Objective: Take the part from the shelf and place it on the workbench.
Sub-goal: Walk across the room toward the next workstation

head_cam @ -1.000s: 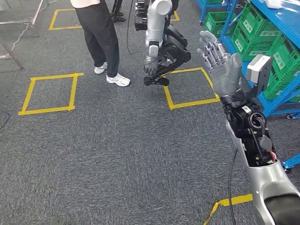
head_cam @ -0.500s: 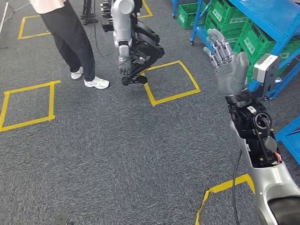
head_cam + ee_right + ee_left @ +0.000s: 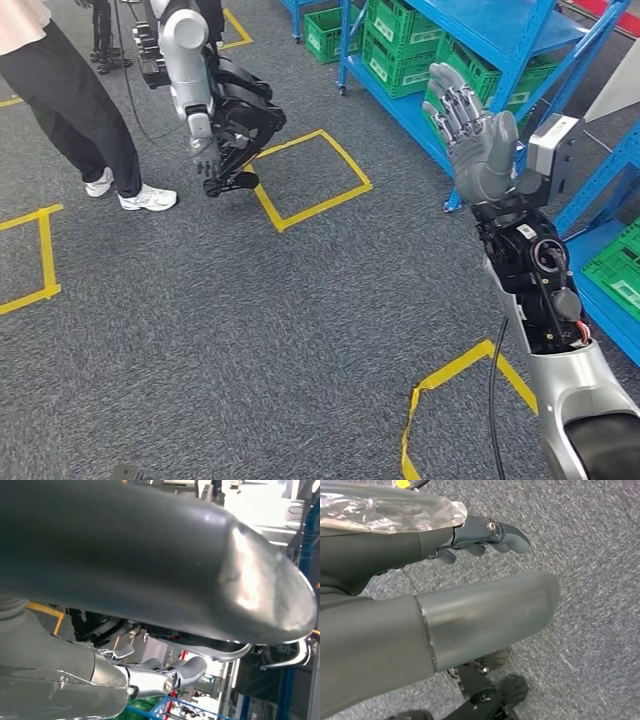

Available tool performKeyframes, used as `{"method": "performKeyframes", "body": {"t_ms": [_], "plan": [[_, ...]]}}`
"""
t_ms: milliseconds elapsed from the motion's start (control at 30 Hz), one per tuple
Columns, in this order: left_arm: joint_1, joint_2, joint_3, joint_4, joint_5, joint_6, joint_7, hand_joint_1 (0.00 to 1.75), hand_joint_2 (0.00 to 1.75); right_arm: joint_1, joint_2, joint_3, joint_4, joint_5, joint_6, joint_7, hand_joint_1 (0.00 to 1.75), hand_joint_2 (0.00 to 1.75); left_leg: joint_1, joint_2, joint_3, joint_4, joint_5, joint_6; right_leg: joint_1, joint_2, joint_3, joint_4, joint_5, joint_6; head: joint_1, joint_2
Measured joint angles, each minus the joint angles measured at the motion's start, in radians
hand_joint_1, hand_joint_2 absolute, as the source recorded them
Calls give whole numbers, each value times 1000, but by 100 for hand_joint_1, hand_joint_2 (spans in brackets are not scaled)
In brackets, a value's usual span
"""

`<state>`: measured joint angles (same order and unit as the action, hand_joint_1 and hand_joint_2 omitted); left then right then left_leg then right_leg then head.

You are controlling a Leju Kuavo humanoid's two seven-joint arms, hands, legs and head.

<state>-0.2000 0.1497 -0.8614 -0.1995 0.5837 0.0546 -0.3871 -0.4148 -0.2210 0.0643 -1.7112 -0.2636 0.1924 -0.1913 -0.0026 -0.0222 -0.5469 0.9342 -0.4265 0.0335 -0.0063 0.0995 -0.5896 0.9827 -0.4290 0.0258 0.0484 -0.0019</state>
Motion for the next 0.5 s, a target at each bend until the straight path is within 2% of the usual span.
{"method": "performKeyframes", "body": {"t_ms": [33, 67, 100, 133, 167, 200, 233, 300, 333, 367, 433, 467, 500], "plan": [[0, -1, 0, 0, 0, 0, 0, 0, 0, 0, -1, 0, 0, 0, -1, 0, 0, 0, 2, 11, 4, -8, 3, 4, 2, -25, -16, 37, -24, 4, 3, 0], [1, -1, 0, 0, 0, 0, 0, 0, 0, 0, -1, 0, 0, 0, -2, 0, 0, 0, 2, 21, 6, -11, 4, 6, 2, -54, -42, 96, -58, 7, 6, 0], [2, -1, 0, 0, 0, 0, 0, 0, 0, 1, -2, 0, 0, 0, -3, 0, 0, 0, 1, 31, 6, -12, 4, 7, 1, -72, -74, 167, -92, 12, 10, 0], [4, -1, 0, 0, 0, 0, 0, 0, 0, 4, -2, 0, 0, 0, -3, 0, 0, 0, 2, 42, 6, -12, 4, 7, -2, -80, -102, 229, -116, 16, 11, 0], [5, -1, 0, 0, 0, 0, 0, 0, 0, 7, -2, 0, 0, 0, -4, 1, 0, 0, 2, 53, 6, -11, 3, 7, -6, -86, -118, 264, -124, 20, 13, 0], [5, -2, 0, 0, 0, 0, 0, 0, 0, 9, -2, 0, 0, 0, -4, 1, 0, 0, 2, 63, 6, -11, 1, 5, -10, -90, -114, 258, -111, 23, 16, 0], [5, -3, 0, 0, 0, 0, 0, 0, 0, 10, -2, 0, 0, 0, -5, 1, 0, 0, 3, 73, 7, -9, -1, 2, -13, -98, -89, 210, -81, 26, 18, 0], [5, -4, 0, 0, 0, 0, 0, 0, 0, 9, -2, 0, 0, 0, -5, 1, 0, 0, 3, 91, 9, -1, -8, -8, -13, -131, -14, 66, -20, 30, 24, 0], [5, -4, 0, 0, 0, 0, 0, 0, 0, 9, -3, 0, 0, 0, -5, 0, 0, 0, 2, 99, 9, 4, -12, -13, -11, -143, 12, 13, -4, 26, 25, 0], [5, -3, 0, 0, 0, 0, 0, 0, 0, 9, -3, 0, 0, 0, -6, 0, 0, 0, 0, 107, 9, 8, -15, -18, -8, -149, 23, -12, 0, 20, 25, 0], [4, -3, 0, 0, 0, 0, 0, 0, 0, 11, -3, 0, -1, 0, -6, 1, 0, 0, -2, 125, 10, 10, -18, -26, -5, -130, 21, -18, 0, 4, 19, 0], [3, -3, 0, 0, 0, 0, 1, 0, 0, 11, -4, 0, -1, 0, -7, 1, 0, 0, 1, 124, 10, 14, -22, -31, -5, -120, 20, -18, 1, -2, 16, 0], [2, -4, 0, 0, 0, 0, 1, 0, 0, 10, -4, 0, -3, 0, -7, 0, 0, 0, 4, 109, 5, 31, -35, -36, -5, -110, 20, -19, 3, -8, 13, 0]]}}
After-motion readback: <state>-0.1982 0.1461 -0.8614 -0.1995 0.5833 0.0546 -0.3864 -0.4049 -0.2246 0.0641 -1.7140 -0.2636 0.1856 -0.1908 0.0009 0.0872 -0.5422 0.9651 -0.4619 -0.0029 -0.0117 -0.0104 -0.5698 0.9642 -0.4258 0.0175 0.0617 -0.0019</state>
